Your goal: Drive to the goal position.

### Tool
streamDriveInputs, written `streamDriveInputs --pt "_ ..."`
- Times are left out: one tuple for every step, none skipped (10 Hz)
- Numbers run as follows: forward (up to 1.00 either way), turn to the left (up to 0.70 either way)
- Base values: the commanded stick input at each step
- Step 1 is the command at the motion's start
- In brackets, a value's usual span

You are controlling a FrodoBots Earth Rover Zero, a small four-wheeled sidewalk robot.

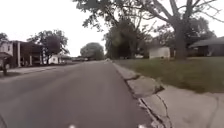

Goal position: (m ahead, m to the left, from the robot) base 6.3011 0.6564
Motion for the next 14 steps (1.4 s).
streamDriveInputs --pt "1.0 -0.36" --pt "1.0 -0.35" --pt "1.0 0.0" --pt "1.0 0.0" --pt "1.0 0.0" --pt "1.0 0.0" --pt "1.0 0.0" --pt "1.0 0.0" --pt "1.0 0.0" --pt "1.0 0.0" --pt "1.0 0.0" --pt "1.0 0.0" --pt "1.0 0.1" --pt "1.0 0.25"
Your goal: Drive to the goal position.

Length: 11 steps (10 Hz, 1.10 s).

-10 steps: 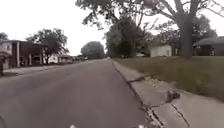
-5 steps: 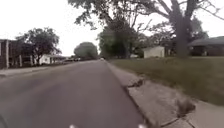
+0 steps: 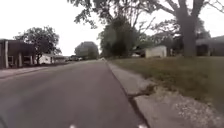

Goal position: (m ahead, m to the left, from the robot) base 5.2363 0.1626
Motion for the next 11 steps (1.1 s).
streamDriveInputs --pt "1.0 0.39" --pt "1.0 0.4" --pt "1.0 0.4" --pt "1.0 0.27" --pt "1.0 0.03" --pt "1.0 0.0" --pt "1.0 0.0" --pt "1.0 0.0" --pt "1.0 0.0" --pt "1.0 0.0" --pt "1.0 0.0"
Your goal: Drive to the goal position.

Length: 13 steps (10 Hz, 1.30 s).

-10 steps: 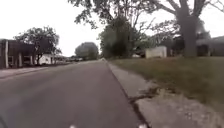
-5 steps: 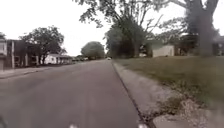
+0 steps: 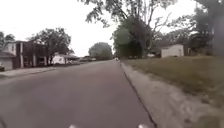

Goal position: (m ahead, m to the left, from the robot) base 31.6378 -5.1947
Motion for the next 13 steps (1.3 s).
streamDriveInputs --pt "1.0 0.0" --pt "1.0 0.0" --pt "1.0 0.0" --pt "1.0 -0.02" --pt "1.0 -0.35" --pt "1.0 -0.37" --pt "1.0 -0.27" --pt "1.0 -0.04" --pt "1.0 0.0" --pt "1.0 0.0" --pt "1.0 0.0" --pt "1.0 0.0" --pt "1.0 -0.1"
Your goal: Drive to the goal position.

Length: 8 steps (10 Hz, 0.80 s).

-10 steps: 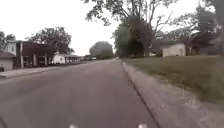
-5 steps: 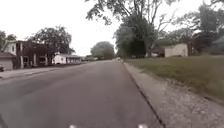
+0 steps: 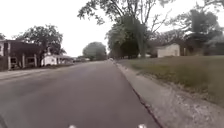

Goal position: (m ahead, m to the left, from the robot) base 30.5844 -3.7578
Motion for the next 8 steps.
streamDriveInputs --pt "1.0 -0.28" --pt "1.0 -0.29" --pt "1.0 -0.14" --pt "1.0 0.0" --pt "1.0 0.0" --pt "1.0 0.0" --pt "1.0 0.0" --pt "1.0 0.0"
